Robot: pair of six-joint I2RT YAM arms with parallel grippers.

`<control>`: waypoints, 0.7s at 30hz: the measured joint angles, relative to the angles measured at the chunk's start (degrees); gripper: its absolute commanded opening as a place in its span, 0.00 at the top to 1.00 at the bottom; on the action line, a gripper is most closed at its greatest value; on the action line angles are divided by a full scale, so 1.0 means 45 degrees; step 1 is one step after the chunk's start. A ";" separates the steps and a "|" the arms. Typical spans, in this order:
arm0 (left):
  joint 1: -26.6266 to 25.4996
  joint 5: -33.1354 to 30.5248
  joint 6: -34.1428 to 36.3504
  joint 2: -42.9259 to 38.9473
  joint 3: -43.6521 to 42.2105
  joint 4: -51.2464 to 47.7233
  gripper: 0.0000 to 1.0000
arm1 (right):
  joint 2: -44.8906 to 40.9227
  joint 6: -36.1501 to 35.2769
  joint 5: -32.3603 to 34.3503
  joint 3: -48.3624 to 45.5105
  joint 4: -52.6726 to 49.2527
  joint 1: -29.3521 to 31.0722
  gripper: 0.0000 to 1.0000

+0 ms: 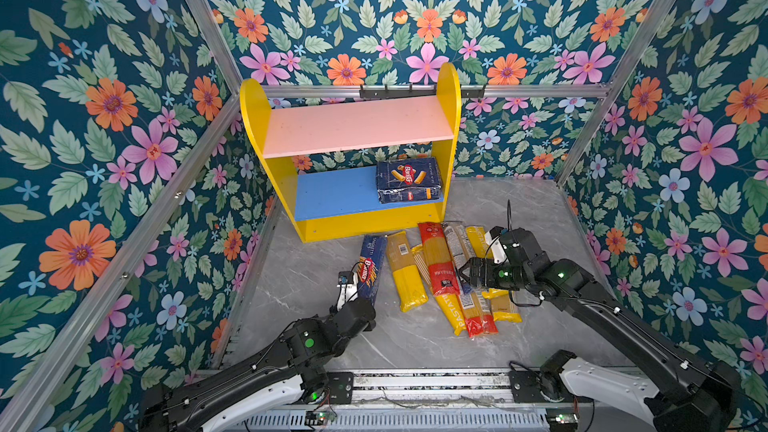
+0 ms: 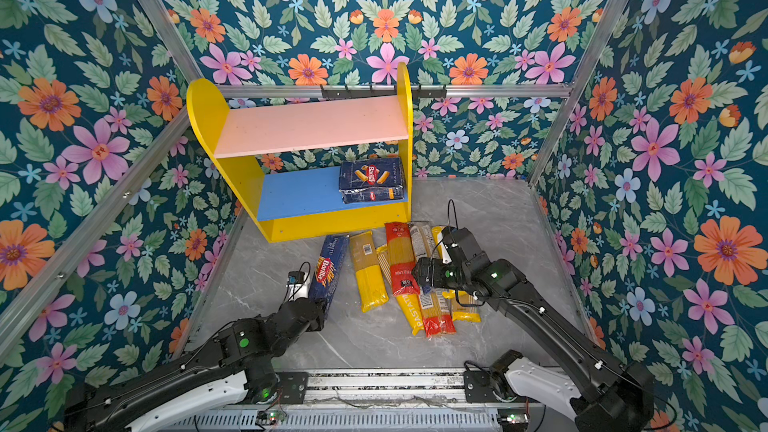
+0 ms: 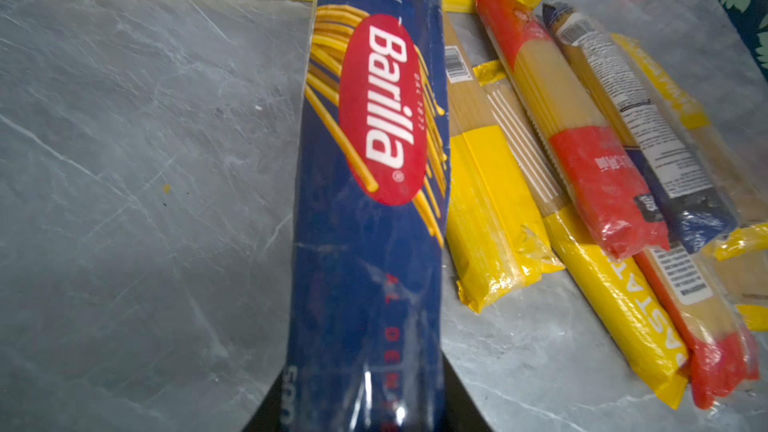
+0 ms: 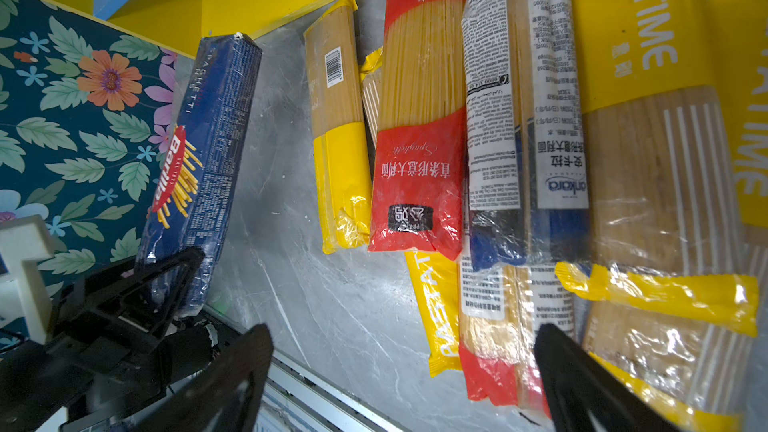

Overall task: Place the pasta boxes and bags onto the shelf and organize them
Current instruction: 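Lift the spaghetti box upright with the left gripper toward the shelf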

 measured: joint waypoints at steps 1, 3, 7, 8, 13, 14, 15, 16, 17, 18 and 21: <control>0.0000 -0.0049 0.0034 -0.0117 0.0107 -0.0155 0.86 | 0.0010 0.0000 -0.0039 0.0019 0.0000 -0.0005 0.01; -0.0005 -0.0092 0.0092 -0.0296 0.0287 -0.0423 0.86 | 0.0029 0.0000 -0.0039 0.0058 0.0015 0.0000 0.01; -0.0005 -0.0389 0.0233 -0.0607 0.0641 -0.0947 0.86 | 0.0034 0.0000 -0.0053 0.0092 0.0034 0.0000 0.01; -0.0005 -0.0486 0.0243 -0.0656 0.0763 -0.1093 0.86 | 0.0034 -0.0005 -0.0068 0.0107 0.0034 0.0000 0.01; 0.0000 -0.0928 0.0325 -0.0772 0.1282 -0.1608 0.86 | 0.0034 -0.0015 -0.0078 0.0291 0.0029 0.0000 0.01; -0.0005 -0.1020 0.0359 -0.0787 0.1394 -0.1661 0.86 | 0.0034 -0.0039 -0.0078 0.0325 0.0029 0.0000 0.01; -0.0005 -0.1107 0.0379 -0.0792 0.1481 -0.1685 0.86 | 0.0034 -0.0053 -0.0083 0.0345 0.0029 0.0000 0.01; -0.0005 -0.1229 0.0408 -0.0792 0.1593 -0.1710 0.86 | 0.0034 -0.0053 -0.0083 0.0364 0.0029 0.0000 0.01; -0.0005 -0.1341 0.0437 -0.0767 0.1710 -0.1739 0.86 | 0.0044 -0.0053 -0.0083 0.0374 0.0029 0.0000 0.01; -0.0005 -0.1443 0.0466 -0.0709 0.1802 -0.1763 0.86 | 0.0053 -0.0058 -0.0087 0.0374 0.0029 0.0000 0.01; 0.0000 -0.1831 0.0568 -0.0335 0.2118 -0.1778 0.85 | 0.0068 -0.0073 -0.0165 0.0364 0.0049 0.0000 0.01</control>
